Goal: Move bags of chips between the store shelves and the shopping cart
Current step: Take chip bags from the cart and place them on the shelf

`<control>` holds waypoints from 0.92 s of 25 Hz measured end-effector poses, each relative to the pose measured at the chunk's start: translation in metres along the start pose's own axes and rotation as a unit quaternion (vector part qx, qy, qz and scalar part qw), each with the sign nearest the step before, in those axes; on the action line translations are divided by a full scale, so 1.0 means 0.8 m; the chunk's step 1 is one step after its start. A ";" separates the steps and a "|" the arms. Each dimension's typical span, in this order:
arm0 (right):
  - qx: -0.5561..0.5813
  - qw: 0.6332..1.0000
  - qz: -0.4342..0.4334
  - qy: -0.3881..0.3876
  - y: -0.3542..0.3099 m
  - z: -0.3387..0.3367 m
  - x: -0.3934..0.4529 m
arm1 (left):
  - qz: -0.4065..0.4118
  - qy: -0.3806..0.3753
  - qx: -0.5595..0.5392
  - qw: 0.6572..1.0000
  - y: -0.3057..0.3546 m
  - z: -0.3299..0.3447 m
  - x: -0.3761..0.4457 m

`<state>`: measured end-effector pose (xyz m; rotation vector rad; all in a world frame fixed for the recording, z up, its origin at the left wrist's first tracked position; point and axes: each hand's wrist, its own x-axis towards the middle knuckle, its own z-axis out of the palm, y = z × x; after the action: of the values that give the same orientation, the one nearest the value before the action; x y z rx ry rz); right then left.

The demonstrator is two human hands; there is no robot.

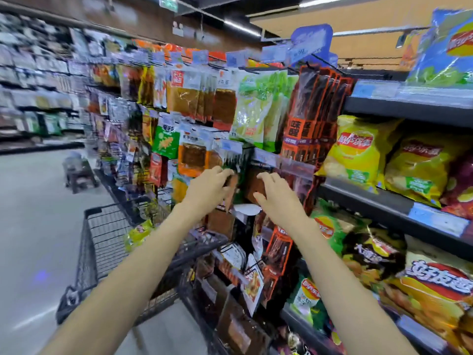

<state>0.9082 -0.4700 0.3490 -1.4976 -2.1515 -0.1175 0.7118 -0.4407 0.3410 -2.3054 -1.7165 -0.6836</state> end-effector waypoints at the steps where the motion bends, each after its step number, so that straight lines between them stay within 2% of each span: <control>1: 0.002 1.000 -0.015 -0.019 -0.028 0.020 0.003 | -0.013 -0.008 0.020 1.000 -0.031 -0.005 -0.023; 6: 0.034 0.990 -0.096 -0.096 -0.194 0.114 0.003 | -0.105 -0.026 0.087 0.990 -0.183 -0.044 -0.155; 11: 0.086 0.969 -0.172 -0.154 -0.358 0.200 -0.013 | -0.207 -0.056 0.051 0.975 -0.314 -0.073 -0.300; 18: 0.138 0.922 -0.281 -0.227 -0.557 0.306 -0.013 | -0.342 -0.077 0.127 0.928 -0.439 -0.123 -0.465; 23: 0.171 0.878 -0.336 -0.296 -0.675 0.403 0.006 | -0.405 -0.113 0.172 0.891 -0.537 -0.140 -0.528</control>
<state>0.3073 -0.5617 0.1880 -0.5636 -2.9014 0.5257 0.1843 -0.7135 0.1902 -1.4176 -2.6668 -0.1697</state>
